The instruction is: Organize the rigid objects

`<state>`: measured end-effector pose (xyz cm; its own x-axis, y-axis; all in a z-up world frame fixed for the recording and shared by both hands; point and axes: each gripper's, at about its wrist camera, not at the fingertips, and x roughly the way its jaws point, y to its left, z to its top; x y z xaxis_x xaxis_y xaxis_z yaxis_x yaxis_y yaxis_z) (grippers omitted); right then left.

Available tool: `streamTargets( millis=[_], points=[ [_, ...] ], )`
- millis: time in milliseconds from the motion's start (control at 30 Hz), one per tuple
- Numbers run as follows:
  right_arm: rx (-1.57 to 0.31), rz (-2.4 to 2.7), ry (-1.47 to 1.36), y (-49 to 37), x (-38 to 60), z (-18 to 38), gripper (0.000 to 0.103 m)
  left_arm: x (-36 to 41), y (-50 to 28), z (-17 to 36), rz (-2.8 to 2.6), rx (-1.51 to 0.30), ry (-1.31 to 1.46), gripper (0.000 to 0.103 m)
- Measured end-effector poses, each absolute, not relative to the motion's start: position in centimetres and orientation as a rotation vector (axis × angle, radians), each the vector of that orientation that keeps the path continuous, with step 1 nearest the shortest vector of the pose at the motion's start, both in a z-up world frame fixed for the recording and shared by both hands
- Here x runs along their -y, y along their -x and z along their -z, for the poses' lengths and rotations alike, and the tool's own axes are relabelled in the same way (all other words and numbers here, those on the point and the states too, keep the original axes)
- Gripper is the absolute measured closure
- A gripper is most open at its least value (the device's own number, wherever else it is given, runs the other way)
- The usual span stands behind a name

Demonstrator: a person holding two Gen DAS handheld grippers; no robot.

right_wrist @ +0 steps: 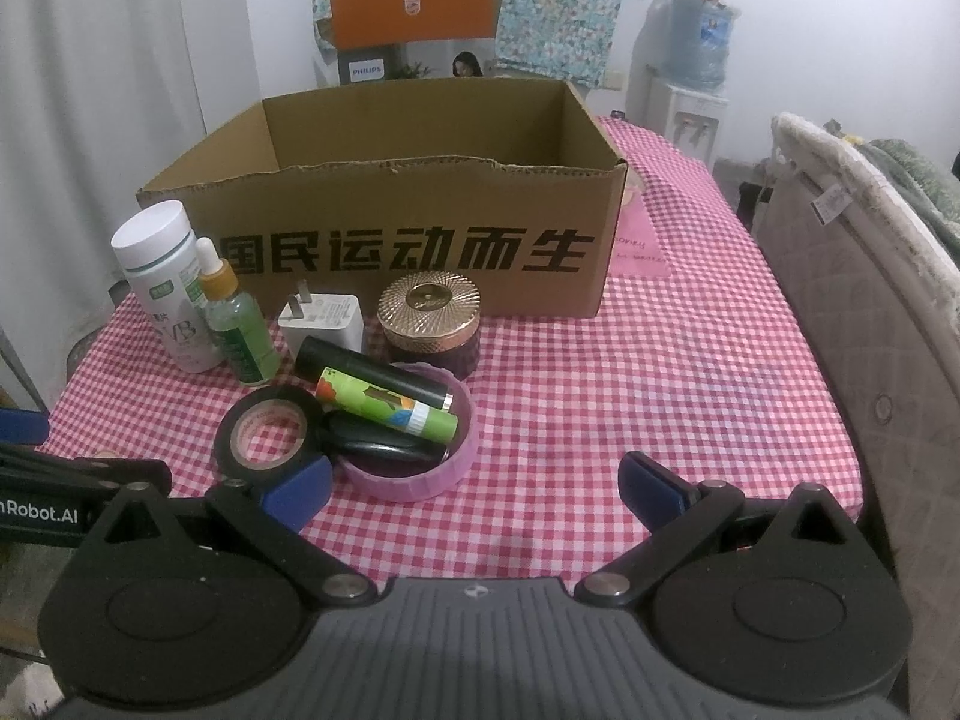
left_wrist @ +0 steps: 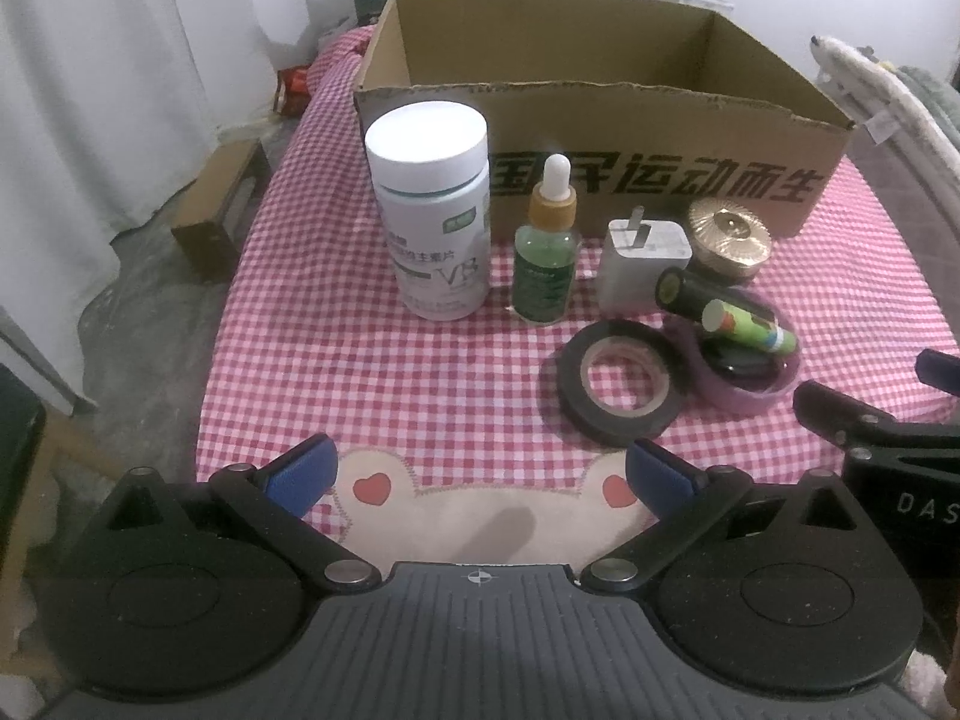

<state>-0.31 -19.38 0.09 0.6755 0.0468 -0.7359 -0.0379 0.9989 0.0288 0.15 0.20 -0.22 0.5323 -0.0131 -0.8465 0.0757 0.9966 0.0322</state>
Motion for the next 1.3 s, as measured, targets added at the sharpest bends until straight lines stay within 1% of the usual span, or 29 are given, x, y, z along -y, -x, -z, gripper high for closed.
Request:
streamTargets(
  millis=[1300],
  points=[
    [-0.828, -0.047, -0.008, 0.21, 19.29, -0.09, 0.000, -0.27, -0.11, 0.18, 0.046, -1.004, -0.080, 0.000]
  ],
)
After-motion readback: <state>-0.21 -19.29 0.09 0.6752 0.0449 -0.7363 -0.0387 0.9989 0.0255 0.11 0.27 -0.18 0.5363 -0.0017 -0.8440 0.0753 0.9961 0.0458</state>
